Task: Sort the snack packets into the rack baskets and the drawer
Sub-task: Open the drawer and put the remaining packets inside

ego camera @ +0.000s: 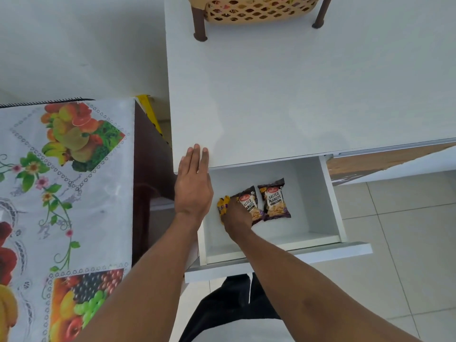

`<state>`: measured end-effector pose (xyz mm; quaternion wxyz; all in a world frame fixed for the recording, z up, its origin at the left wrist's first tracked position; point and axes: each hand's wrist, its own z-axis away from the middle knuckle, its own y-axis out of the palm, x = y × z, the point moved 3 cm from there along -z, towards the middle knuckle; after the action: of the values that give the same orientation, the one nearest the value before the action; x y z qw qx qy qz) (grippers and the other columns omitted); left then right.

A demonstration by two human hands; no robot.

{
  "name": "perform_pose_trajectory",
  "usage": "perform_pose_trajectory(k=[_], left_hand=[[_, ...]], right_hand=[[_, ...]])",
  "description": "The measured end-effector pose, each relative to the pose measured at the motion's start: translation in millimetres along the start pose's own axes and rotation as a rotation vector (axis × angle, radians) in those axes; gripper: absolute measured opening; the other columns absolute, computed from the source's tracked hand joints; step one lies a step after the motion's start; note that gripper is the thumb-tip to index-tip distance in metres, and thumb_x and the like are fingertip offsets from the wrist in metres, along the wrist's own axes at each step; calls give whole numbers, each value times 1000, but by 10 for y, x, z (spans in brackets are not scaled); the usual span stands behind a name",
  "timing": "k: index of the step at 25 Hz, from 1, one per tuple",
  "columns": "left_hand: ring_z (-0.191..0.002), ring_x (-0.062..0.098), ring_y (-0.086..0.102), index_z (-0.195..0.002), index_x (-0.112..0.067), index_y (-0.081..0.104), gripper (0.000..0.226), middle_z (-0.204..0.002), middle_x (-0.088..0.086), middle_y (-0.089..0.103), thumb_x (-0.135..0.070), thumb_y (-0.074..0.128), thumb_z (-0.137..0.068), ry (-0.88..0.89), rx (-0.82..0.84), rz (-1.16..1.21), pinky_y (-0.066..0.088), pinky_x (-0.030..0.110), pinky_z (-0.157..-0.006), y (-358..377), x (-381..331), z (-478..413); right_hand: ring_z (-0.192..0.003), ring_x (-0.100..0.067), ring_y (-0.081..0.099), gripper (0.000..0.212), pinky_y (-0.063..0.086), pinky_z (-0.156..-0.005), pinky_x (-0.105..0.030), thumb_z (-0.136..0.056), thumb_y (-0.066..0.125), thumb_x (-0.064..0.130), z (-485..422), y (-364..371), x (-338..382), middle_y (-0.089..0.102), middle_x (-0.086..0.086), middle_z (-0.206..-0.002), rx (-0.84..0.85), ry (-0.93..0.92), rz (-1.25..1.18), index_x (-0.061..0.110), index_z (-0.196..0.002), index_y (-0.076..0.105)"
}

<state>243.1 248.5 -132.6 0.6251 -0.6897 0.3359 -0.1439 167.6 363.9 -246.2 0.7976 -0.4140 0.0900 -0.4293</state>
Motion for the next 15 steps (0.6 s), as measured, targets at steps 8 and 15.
perform_pose_trajectory(k=[8, 15], left_hand=[[-158, 33, 24, -161, -4, 31, 54, -168, 18, 29, -15, 41, -108, -6, 61, -35, 24, 47, -129, -92, -45, -4], [-158, 34, 22, -160, -2, 30, 55, -168, 20, 28, -20, 27, -108, -33, 99, -33, 23, 49, -129, -84, -76, 19]], right_hand=[[-125, -23, 57, 39, 51, -100, -36, -103, 53, 40, 959, -707, -492, 58, -4, -138, -165, -327, -31, 16, -133, 60], [-159, -20, 22, 62, 19, -130, -45, -107, 32, 45, 1485, -562, -1265, 23, -2, -171, -492, -361, 134, 16, -163, 31]])
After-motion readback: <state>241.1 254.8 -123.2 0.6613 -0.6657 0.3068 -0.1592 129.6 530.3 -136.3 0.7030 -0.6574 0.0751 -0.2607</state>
